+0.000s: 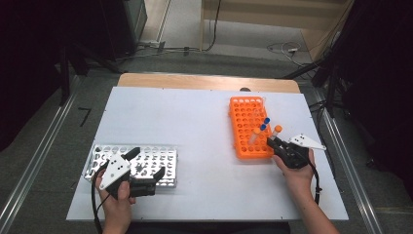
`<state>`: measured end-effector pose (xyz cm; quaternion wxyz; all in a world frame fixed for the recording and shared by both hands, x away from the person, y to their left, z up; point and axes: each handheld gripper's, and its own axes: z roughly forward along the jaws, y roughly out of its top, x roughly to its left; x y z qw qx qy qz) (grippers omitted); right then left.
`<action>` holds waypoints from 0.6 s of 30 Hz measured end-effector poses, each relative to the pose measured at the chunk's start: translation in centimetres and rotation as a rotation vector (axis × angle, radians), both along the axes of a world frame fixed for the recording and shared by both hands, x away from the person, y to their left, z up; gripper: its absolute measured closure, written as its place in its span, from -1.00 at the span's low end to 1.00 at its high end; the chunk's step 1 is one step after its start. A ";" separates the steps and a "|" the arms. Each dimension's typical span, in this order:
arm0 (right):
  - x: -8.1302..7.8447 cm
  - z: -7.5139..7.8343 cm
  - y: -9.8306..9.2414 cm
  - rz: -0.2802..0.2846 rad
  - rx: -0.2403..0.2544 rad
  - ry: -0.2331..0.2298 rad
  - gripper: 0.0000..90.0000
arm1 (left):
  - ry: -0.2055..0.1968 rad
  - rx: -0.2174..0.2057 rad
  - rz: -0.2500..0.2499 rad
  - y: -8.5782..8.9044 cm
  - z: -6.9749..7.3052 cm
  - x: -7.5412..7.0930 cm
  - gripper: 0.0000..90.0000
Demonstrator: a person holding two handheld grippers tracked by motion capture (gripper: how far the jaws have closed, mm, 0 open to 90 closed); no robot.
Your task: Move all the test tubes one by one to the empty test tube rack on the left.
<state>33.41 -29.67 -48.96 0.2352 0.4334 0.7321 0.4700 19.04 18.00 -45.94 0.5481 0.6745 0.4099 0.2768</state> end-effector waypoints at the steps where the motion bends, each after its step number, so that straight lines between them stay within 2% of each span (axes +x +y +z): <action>1: 0.0 0.0 -0.1 0.004 -0.002 0.002 0.62 | 0.000 0.000 0.000 0.0 0.0 0.0 -1.00; 5: 0.0 0.4 -0.2 0.011 0.001 -0.011 0.62 | 0.004 -0.001 -0.009 -0.1 -0.1 0.1 -1.00; 11: -0.4 1.8 -0.8 0.010 0.043 -0.041 0.62 | 0.003 -0.001 -0.016 -0.3 -0.1 0.0 -1.00; 13: -0.8 2.7 -1.1 0.014 0.062 -0.048 0.62 | 0.000 -0.002 -0.024 -0.4 0.0 0.0 -1.00; 18: -2.0 3.9 -1.1 0.042 0.067 -0.041 0.62 | 0.000 -0.003 -0.031 -0.7 0.1 0.0 -1.00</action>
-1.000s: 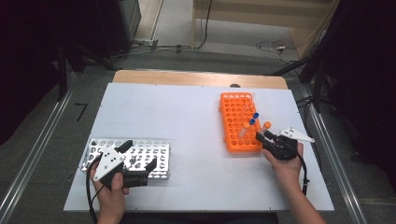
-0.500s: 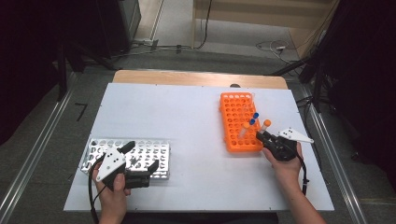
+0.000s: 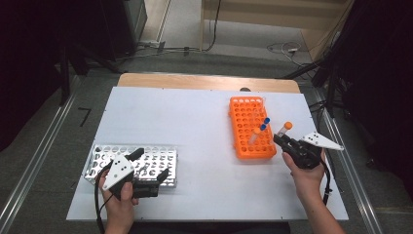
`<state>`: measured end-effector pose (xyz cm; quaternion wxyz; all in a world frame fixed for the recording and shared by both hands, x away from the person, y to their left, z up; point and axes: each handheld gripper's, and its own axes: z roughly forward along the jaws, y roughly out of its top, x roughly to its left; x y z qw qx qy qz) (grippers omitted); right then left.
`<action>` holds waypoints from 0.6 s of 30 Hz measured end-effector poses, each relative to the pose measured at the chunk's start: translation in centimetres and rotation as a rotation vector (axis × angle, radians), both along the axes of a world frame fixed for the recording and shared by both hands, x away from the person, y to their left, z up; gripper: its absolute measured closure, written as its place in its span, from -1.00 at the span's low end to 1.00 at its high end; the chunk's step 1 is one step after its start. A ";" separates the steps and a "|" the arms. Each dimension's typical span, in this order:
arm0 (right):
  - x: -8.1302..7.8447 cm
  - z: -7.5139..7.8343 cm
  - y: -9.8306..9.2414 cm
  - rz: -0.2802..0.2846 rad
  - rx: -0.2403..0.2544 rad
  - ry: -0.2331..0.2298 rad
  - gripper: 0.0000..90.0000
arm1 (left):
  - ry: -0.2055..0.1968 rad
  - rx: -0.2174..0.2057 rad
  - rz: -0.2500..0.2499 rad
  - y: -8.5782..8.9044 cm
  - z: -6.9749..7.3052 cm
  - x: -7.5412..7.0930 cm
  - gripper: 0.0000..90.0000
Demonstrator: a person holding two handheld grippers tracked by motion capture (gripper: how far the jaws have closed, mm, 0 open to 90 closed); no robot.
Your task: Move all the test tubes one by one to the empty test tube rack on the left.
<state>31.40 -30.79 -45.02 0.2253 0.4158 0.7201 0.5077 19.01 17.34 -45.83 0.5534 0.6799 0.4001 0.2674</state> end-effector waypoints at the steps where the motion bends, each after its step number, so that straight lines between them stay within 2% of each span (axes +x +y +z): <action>1: -0.3 0.2 0.1 0.011 0.000 -0.002 0.62 | -0.001 -0.002 -0.004 -0.1 0.0 0.0 -1.00; 3: -0.6 0.4 0.2 0.022 -0.007 -0.002 0.62 | 0.004 -0.001 -0.013 -0.3 0.1 0.1 -1.00; 6: -1.8 1.0 1.0 0.079 -0.017 0.005 0.62 | 0.009 0.002 -0.027 -0.8 0.2 0.2 -1.00; 8: -2.0 1.1 1.3 0.087 -0.018 0.006 0.62 | 0.015 0.010 -0.032 -1.2 0.4 0.4 -1.00; 11: -2.7 1.5 2.6 0.140 -0.023 0.006 0.62 | 0.020 0.006 -0.059 -1.8 0.9 0.6 -1.00; 15: -2.9 1.6 3.5 0.169 -0.031 0.011 0.62 | 0.029 0.002 -0.092 -2.6 1.5 1.0 -1.00; 18: -2.9 1.7 5.0 0.217 -0.046 0.032 0.62 | 0.041 0.008 -0.111 -3.2 1.9 1.5 -1.00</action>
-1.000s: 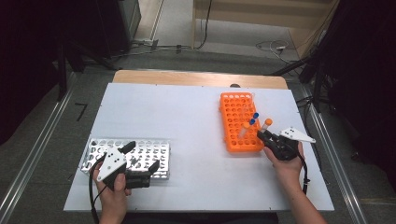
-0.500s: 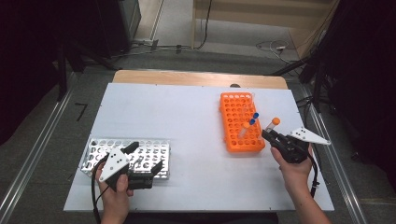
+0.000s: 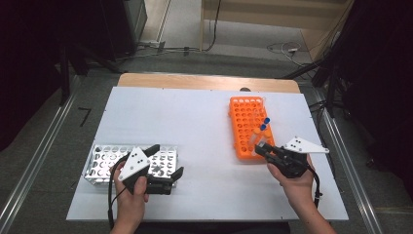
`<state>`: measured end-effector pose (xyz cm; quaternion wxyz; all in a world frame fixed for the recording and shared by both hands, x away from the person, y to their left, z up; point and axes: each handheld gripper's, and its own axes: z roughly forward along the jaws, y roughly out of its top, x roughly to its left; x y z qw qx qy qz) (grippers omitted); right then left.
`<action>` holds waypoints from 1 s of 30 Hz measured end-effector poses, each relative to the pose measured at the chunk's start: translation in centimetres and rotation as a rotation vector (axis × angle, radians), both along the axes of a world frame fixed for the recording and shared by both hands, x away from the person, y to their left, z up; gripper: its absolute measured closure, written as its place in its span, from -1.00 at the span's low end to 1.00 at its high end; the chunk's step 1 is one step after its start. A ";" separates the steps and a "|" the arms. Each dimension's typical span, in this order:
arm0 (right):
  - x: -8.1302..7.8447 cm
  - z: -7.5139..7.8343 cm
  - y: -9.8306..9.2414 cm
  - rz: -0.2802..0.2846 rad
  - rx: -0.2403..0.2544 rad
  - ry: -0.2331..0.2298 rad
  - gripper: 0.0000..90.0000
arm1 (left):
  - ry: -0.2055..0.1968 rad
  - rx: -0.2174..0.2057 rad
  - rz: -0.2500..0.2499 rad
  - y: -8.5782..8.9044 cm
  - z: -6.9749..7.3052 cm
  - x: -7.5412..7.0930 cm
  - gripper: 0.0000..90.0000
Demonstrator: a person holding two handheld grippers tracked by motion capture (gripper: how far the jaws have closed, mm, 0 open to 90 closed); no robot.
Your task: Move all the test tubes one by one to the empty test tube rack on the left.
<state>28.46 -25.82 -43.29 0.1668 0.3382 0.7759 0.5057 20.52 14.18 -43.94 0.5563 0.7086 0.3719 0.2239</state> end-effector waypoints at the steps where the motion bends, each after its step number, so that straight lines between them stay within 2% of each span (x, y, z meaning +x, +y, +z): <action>1: 0.0 0.0 0.2 0.005 -0.001 0.000 0.62 | 0.004 0.001 -0.009 -0.1 0.1 0.1 -1.00; 5: 0.0 0.2 1.2 0.033 -0.004 0.012 0.62 | 0.006 0.006 -0.054 -1.0 1.0 1.0 -1.00; 10: 0.1 0.6 2.9 0.080 -0.016 0.012 0.62 | 0.003 0.004 -0.073 -2.3 1.9 2.4 -1.00; 11: -0.1 0.5 3.6 0.101 -0.012 0.013 0.62 | 0.002 0.008 -0.077 -2.7 2.1 2.7 -1.00; 13: -0.2 0.4 3.8 0.106 -0.011 0.015 0.62 | -0.004 0.022 -0.070 -3.4 2.4 3.3 -0.97; 18: -0.9 -0.4 5.4 0.168 -0.027 0.035 0.62 | 0.021 0.017 -0.105 -4.9 1.9 4.3 -0.90; 21: -1.2 -0.5 5.9 0.199 -0.024 0.044 0.62 | 0.050 0.004 -0.162 -5.8 1.3 4.5 -0.89; 23: -1.3 -0.7 6.2 0.211 -0.033 0.048 0.62 | 0.058 0.010 -0.185 -6.4 1.1 4.5 -0.84; 24: -1.3 -0.7 6.2 0.211 -0.033 0.048 0.62 | 0.064 -0.002 -0.194 -6.7 1.1 4.5 -0.84; 28: -1.8 -1.3 7.2 0.240 -0.059 0.054 0.62 | 0.085 0.003 -0.206 -7.8 0.9 4.4 -0.64; 30: -2.0 -1.4 7.6 0.253 -0.068 0.053 0.62 | 0.089 -0.014 -0.219 -8.0 1.0 4.3 -0.52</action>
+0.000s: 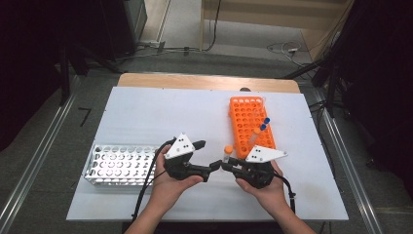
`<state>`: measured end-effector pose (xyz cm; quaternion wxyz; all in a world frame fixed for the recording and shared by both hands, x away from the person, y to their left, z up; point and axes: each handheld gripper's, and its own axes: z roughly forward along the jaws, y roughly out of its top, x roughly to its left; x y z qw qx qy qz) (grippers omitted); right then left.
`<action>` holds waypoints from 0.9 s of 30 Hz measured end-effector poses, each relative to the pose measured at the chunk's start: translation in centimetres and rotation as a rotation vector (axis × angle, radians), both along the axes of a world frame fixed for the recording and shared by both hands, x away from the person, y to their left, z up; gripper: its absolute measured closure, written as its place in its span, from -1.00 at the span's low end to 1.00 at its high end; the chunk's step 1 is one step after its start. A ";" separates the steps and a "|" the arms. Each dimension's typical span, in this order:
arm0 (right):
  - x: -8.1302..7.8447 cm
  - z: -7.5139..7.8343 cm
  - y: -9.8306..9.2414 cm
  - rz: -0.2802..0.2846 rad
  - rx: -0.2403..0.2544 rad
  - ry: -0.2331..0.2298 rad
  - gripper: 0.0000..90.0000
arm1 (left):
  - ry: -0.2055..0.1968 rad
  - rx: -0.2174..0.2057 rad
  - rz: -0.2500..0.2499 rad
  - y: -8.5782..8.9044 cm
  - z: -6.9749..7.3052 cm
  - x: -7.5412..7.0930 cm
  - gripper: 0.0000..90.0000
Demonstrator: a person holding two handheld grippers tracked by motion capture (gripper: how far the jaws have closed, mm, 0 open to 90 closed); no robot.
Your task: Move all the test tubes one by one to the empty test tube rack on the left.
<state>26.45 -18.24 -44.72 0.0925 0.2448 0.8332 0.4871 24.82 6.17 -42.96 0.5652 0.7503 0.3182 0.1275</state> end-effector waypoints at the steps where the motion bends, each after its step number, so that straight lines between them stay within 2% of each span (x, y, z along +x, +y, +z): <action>1: -0.1 0.0 0.2 0.006 -0.002 -0.002 0.62 | -0.001 -0.008 -0.005 -0.1 0.0 -0.1 -0.46; 3: -0.3 -0.1 0.5 0.015 -0.006 -0.004 0.62 | -0.002 -0.023 -0.038 -0.4 0.2 -0.2 -0.32; 5: -0.5 -0.1 0.7 0.026 -0.010 -0.006 0.62 | 0.001 -0.023 -0.046 -0.5 0.2 -0.3 -0.20; 10: -0.9 -0.1 1.2 0.050 -0.013 -0.010 0.62 | -0.008 -0.007 -0.079 -1.2 0.2 -0.5 0.11; 15: -1.2 -0.2 1.5 0.060 -0.013 -0.013 0.62 | -0.003 0.013 -0.096 -1.6 -0.1 -0.5 0.36; 16: -1.2 -0.2 1.5 0.060 -0.013 -0.013 0.62 | -0.004 0.017 -0.096 -1.6 -0.1 -0.5 0.36; 20: -1.3 -0.2 1.6 0.066 -0.016 -0.014 0.62 | -0.010 0.011 -0.110 -1.6 0.0 -0.6 0.60; 27: -1.2 -0.3 1.6 0.063 -0.007 0.000 0.62 | -0.010 0.021 -0.100 -1.6 0.0 -0.5 0.65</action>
